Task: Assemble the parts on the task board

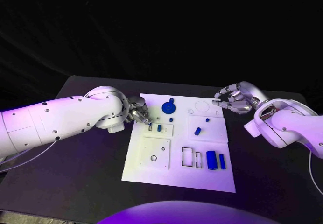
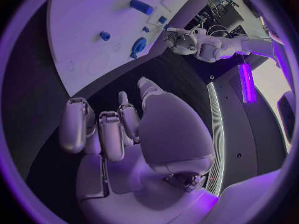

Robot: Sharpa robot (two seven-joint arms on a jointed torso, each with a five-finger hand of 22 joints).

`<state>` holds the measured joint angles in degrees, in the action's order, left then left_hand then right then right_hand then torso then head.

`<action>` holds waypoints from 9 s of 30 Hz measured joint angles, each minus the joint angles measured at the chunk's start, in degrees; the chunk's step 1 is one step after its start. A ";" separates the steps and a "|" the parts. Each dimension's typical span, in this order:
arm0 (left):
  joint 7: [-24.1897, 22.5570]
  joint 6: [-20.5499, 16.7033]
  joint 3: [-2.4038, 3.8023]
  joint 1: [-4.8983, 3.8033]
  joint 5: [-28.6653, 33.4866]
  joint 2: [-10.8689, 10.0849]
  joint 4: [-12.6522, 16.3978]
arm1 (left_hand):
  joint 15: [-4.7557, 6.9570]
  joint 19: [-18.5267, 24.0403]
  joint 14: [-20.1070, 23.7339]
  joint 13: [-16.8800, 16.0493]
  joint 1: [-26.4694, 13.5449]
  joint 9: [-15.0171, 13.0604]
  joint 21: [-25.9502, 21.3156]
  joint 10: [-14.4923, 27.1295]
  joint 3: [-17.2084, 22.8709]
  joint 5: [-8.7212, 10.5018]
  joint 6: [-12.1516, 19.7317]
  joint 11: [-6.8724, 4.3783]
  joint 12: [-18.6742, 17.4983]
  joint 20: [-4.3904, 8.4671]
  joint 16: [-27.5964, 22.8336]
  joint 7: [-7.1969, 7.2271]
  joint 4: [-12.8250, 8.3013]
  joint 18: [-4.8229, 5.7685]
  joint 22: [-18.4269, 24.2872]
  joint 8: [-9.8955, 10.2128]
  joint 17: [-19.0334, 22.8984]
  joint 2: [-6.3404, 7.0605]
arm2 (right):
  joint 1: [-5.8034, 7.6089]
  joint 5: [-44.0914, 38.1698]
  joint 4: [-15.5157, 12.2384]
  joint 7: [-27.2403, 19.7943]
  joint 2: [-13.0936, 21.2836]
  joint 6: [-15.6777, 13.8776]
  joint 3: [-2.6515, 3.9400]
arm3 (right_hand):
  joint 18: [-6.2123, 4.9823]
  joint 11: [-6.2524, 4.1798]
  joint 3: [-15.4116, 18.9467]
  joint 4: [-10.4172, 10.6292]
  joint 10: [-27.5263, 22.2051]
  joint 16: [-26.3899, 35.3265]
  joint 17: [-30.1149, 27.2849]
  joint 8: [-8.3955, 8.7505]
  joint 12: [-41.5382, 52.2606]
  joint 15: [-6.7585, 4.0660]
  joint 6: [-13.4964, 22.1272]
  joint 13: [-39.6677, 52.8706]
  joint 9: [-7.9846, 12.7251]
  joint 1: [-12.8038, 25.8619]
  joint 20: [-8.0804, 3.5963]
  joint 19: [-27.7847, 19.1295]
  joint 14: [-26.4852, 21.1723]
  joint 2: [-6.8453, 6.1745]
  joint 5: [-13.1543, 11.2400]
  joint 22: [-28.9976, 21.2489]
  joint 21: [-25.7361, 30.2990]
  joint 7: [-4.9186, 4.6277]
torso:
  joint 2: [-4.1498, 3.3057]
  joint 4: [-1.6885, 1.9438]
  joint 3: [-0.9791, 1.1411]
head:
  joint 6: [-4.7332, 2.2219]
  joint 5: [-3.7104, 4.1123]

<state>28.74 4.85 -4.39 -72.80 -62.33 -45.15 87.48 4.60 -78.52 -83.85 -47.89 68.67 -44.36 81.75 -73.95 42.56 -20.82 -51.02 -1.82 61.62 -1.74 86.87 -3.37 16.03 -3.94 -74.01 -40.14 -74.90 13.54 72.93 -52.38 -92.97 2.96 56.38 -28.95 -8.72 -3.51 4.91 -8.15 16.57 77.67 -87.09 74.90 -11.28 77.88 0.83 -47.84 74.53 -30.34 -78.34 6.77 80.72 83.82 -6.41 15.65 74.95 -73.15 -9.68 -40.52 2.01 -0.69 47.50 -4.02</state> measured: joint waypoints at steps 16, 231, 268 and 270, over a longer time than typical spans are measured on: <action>0.38 2.66 -0.41 0.05 -2.43 0.43 -0.04 | 0.21 0.00 -0.20 0.36 -0.97 0.00 -0.01 -0.21 0.32 0.01 0.21 -0.21 0.00 0.00 0.00 0.23 0.31 0.00 0.00 -1.22 0.00 0.07 | -0.01 0.03 -0.05 -0.01 0.10 0.00 0.00 | 0.00 0.00 0.00 0.00 0.00 0.00 0.00 0.00 0.00 0.00 0.00 0.00 0.00 0.00 0.00 0.00 0.00 0.00 0.00 -0.01 0.00 0.00 | 0.02 0.02 0.03 | 0.29 0.04; -25.97 -8.56 -1.16 2.07 -26.54 11.53 -10.20 | -6.15 14.64 7.58 43.09 15.67 25.98 -17.97 20.96 -19.68 0.12 2.83 7.62 -36.67 -5.26 -13.70 -5.14 -2.40 -4.90 20.91 19.42 28.41 0.78 | -0.58 0.18 0.45 -0.68 -0.60 0.00 0.00 | 0.01 -0.19 -0.33 0.00 -0.60 0.45 0.04 -0.22 -0.69 0.00 0.36 -0.89 0.05 0.53 -0.21 -0.63 0.00 0.08 0.31 -0.01 1.33 0.06 | -0.07 -0.06 -0.02 | -0.99 2.26; -25.28 -7.20 -1.06 2.14 -26.33 13.04 -11.56 | -4.82 11.54 4.60 43.35 18.70 26.32 -11.94 14.44 -14.29 0.67 -2.06 6.12 -36.68 -4.43 -10.59 -4.73 -6.10 -4.00 13.97 19.65 25.09 -1.80 | -0.59 0.15 0.37 -0.70 -0.69 0.03 0.01 | 0.01 -0.19 -0.32 0.00 -0.60 0.67 0.02 -0.22 -0.69 0.00 0.36 -0.88 0.05 0.52 -0.20 -0.62 0.00 0.08 0.31 -0.04 1.33 0.06 | -0.08 -0.08 0.02 | -0.44 2.26; -25.28 -7.21 -1.06 2.14 -26.20 13.05 -11.61 | -4.82 11.44 4.60 43.34 18.73 26.39 -11.74 13.88 -13.61 0.68 -2.51 6.34 -37.05 -4.52 -10.59 -4.98 -6.52 -4.01 13.78 19.86 25.47 -1.83 | -0.59 0.15 0.37 -0.71 -0.69 0.03 0.00 | 0.01 -0.19 -0.49 -0.16 -0.60 0.67 0.02 -0.44 -0.68 0.00 0.36 -0.88 0.05 0.52 -0.20 -0.62 0.00 0.08 0.31 -0.04 1.33 0.06 | -0.07 -0.08 0.01 | -0.43 2.30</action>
<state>3.46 -2.36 -5.45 -70.67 -88.53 -32.10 75.87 -0.22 -67.07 -79.25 -4.55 87.40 -17.97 70.01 -60.07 28.95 -20.14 -53.53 4.53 24.58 -6.26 76.29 -8.34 9.51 -7.94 -60.23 -20.28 -49.44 11.71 72.34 -52.23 -92.60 2.25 55.69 -28.91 -8.72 -3.50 4.72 -8.64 16.42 77.07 -86.42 74.92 -11.72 77.20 0.83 -47.48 73.65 -30.29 -77.82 6.57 80.09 83.82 -6.33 15.96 74.91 -71.83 -9.62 -40.59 1.93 -0.68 47.07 -1.72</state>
